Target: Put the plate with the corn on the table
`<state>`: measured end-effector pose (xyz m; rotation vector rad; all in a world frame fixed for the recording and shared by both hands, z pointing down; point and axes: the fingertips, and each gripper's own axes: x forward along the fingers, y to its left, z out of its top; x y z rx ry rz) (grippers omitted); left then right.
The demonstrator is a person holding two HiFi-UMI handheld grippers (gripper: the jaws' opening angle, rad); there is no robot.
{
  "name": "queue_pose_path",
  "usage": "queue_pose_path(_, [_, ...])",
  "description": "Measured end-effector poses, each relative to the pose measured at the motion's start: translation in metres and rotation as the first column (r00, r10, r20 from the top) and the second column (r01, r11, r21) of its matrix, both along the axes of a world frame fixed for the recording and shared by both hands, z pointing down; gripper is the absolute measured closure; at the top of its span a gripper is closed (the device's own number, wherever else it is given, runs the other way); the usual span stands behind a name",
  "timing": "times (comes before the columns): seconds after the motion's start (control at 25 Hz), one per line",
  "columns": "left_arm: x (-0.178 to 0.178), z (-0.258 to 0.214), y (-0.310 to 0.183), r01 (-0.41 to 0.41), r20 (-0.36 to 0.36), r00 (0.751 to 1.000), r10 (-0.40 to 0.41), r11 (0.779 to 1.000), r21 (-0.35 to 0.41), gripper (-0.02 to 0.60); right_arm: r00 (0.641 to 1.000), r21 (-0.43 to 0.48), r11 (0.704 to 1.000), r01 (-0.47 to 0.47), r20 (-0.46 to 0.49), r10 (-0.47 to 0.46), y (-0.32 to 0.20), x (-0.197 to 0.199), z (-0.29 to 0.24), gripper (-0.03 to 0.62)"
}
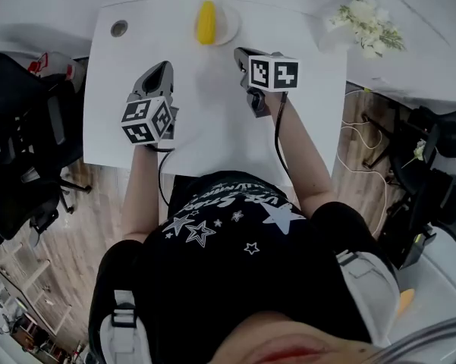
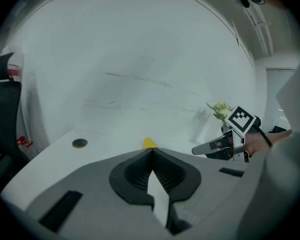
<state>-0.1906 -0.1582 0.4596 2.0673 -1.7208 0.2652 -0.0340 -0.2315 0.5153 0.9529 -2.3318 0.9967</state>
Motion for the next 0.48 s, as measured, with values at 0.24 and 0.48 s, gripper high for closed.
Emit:
queue_pose_path(0.24, [0.003, -0.012, 0.059, 0.110, -0.012, 0.994, -0.110, 0.994, 0.024, 0.575, 0.992, 0.051, 0.990, 0.129, -0.007, -0.129, 0.033, 0.000, -0.015, 0.588])
queue_pose_path(0.48, [-0.013, -0.019, 0.116, 0.218, -0.023, 0.976, -0.218, 0.976, 0.021, 0.575, 0.974, 0.036, 0.974, 0.222, 0.026, -0.223, 0.064, -0.026, -0.025, 0.588])
